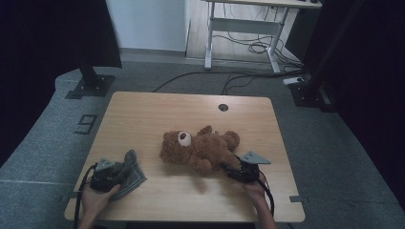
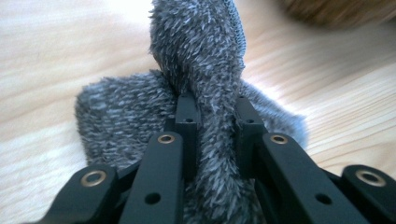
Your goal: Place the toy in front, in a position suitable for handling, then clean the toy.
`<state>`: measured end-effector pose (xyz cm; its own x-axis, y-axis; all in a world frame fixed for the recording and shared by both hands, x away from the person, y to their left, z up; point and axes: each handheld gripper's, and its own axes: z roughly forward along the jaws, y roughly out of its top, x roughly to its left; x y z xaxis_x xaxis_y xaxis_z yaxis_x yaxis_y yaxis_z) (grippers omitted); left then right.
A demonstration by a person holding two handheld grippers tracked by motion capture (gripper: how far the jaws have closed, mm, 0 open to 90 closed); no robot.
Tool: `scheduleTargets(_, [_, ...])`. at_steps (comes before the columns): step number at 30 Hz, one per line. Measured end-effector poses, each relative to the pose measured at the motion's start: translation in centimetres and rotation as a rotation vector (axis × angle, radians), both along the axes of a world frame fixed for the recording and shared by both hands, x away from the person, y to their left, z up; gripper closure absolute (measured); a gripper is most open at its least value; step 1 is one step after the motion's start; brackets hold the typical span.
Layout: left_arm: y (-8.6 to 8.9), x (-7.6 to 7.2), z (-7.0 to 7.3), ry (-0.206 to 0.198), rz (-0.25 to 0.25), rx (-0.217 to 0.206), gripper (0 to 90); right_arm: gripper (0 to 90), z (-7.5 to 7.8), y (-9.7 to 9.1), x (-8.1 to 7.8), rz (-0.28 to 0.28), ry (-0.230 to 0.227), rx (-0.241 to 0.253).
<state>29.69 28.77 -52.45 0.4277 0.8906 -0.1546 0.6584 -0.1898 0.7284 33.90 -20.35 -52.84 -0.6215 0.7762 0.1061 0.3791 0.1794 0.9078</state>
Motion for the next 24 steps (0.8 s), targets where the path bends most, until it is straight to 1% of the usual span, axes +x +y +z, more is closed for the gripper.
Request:
scheduleTargets(1, [-0.2, -0.1, 0.4, -0.014, -0.008, -0.023, 76.9, 44.4, 0.0, 0.0, 0.0, 0.0, 0.0, 0.001])
scheduleTargets(2, [-0.4, -0.2, 0.8, -0.03, -0.019, -0.036, 77.1, 44.4, 0.0, 0.0, 0.0, -0.001, 0.001, 0.001])
scheduleTargets(4, [-1.2, -0.4, 1.7, -0.062, -0.047, -0.052, 77.2, 44.3, 0.0, 0.0, 0.0, -0.001, 0.001, 0.001])
scheduleTargets(8, [-2.5, -0.2, 3.2, -0.092, -0.09, -0.075, 77.3, 44.3, 0.0, 0.0, 0.0, 0.0, 0.003, 0.005])
scheduleTargets(9, [-2.9, -0.1, 3.5, -0.104, -0.1, -0.084, 77.3, 44.3, 0.0, 0.0, 0.0, -0.001, 0.004, 0.005])
scheduleTargets(15, [-6.0, 0.5, 5.9, -0.174, -0.165, -0.104, 77.2, 44.2, 0.1, -0.1, -0.1, 0.0, 0.004, 0.003])
scheduleTargets(16, [-6.4, 0.7, 6.2, -0.179, -0.176, -0.107, 77.2, 44.2, 0.1, -0.1, -0.2, 0.0, 0.004, 0.002])
scheduleTargets(21, [-8.4, 1.7, 7.4, -0.186, -0.224, -0.16, 77.1, 44.1, 0.0, 0.0, -0.1, -0.001, 0.006, 0.008])
scheduleTargets(22, [-9.1, 1.9, 7.6, -0.191, -0.238, -0.159, 77.0, 44.1, 0.0, 0.0, -0.1, -0.001, 0.007, 0.009])
scheduleTargets(24, [-10.4, 2.2, 7.9, -0.205, -0.262, -0.133, 76.8, 44.1, 0.0, 0.0, -0.2, -0.003, 0.009, 0.011])
